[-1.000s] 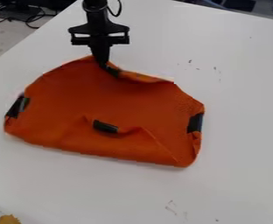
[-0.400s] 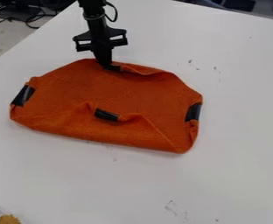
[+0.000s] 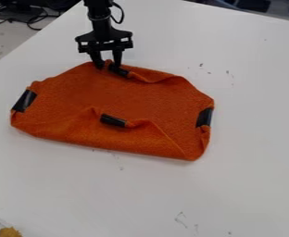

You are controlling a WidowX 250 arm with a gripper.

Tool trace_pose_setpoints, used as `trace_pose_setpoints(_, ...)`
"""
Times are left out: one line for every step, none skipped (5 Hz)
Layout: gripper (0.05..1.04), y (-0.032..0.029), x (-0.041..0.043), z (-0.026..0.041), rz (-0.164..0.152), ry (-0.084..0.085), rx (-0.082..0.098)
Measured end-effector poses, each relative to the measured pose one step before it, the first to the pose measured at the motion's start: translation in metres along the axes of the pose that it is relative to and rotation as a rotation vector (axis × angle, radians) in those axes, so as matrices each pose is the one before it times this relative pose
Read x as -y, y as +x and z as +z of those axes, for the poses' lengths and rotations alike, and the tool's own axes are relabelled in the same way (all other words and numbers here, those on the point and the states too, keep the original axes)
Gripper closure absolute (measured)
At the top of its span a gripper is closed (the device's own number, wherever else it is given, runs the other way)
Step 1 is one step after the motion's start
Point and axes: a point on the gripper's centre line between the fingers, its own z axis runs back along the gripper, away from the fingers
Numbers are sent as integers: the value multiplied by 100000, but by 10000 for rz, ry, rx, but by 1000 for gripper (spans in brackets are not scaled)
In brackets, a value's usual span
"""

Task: Unfold the cloth from center to top

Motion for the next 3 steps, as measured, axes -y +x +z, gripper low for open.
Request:
trace_pose_setpoints(99,1114,789,1330,-459,171,342)
trace_pose_setpoints(81,23,500,570,-827,379,108)
trace_pose_setpoints(82,998,255,4158,-519,150,741)
